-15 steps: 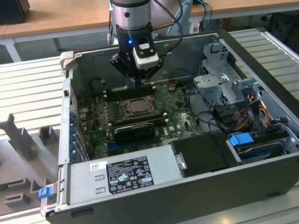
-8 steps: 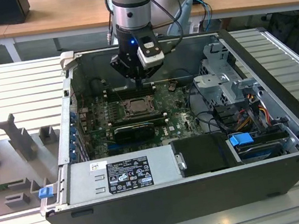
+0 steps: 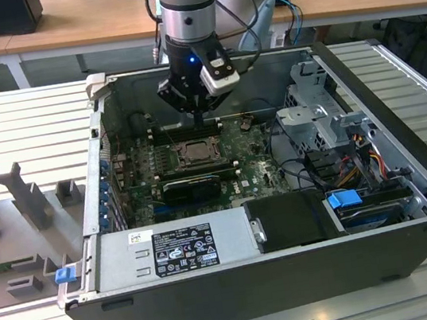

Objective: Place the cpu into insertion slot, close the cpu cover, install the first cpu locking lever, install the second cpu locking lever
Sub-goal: 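Install the first cpu locking lever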

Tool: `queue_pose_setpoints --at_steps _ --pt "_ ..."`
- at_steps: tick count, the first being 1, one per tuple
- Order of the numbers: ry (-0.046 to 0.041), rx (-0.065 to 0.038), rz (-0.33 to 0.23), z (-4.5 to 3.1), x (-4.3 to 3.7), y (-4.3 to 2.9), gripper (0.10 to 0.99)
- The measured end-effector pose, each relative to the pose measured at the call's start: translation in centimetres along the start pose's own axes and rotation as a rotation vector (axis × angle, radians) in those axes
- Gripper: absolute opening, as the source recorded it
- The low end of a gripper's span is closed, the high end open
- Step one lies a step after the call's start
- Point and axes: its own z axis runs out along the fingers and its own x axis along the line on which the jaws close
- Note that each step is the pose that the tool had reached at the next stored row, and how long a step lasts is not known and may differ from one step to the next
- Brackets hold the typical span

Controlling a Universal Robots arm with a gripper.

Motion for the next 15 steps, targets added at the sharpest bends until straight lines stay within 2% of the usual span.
queue_pose_setpoints --at_steps 15 --pt "0.0028 -0.002 -0.199 0.0 0.0 0.0 0.106"
